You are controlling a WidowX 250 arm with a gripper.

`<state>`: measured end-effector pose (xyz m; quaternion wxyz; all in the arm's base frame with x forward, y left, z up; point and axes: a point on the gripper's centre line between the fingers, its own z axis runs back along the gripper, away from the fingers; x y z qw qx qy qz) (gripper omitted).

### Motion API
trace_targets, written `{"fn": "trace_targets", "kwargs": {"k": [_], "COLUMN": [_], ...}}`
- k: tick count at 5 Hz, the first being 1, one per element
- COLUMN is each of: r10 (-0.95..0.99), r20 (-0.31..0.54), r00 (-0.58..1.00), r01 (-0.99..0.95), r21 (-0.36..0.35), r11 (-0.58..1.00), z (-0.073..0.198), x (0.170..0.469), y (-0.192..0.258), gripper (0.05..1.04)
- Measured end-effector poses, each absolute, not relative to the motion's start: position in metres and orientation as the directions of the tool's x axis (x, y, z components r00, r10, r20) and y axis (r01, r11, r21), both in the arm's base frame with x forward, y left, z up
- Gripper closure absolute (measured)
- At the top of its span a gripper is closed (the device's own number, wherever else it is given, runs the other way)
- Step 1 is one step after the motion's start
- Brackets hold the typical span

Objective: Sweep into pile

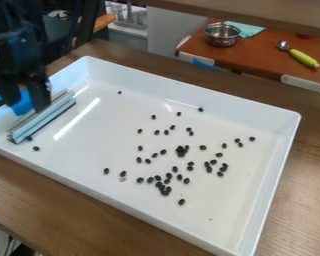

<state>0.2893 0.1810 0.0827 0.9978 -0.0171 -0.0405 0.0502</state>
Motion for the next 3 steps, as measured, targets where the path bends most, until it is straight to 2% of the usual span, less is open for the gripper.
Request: {"fn": "trace_targets", "kwargs": {"k": [2, 3], "r10": [0.091, 0.080], "r20": [0.044, 0.060], "r00": [0.995, 0.995], "r01": [-0.092, -0.083], "r21": [0.026, 0.049], "r11": [0.995, 0.995], "z": [0.062, 0.064], "x": [0.287, 0.284], "y": [0.164, 0.161], "gripper": [0.092, 0.155]}}
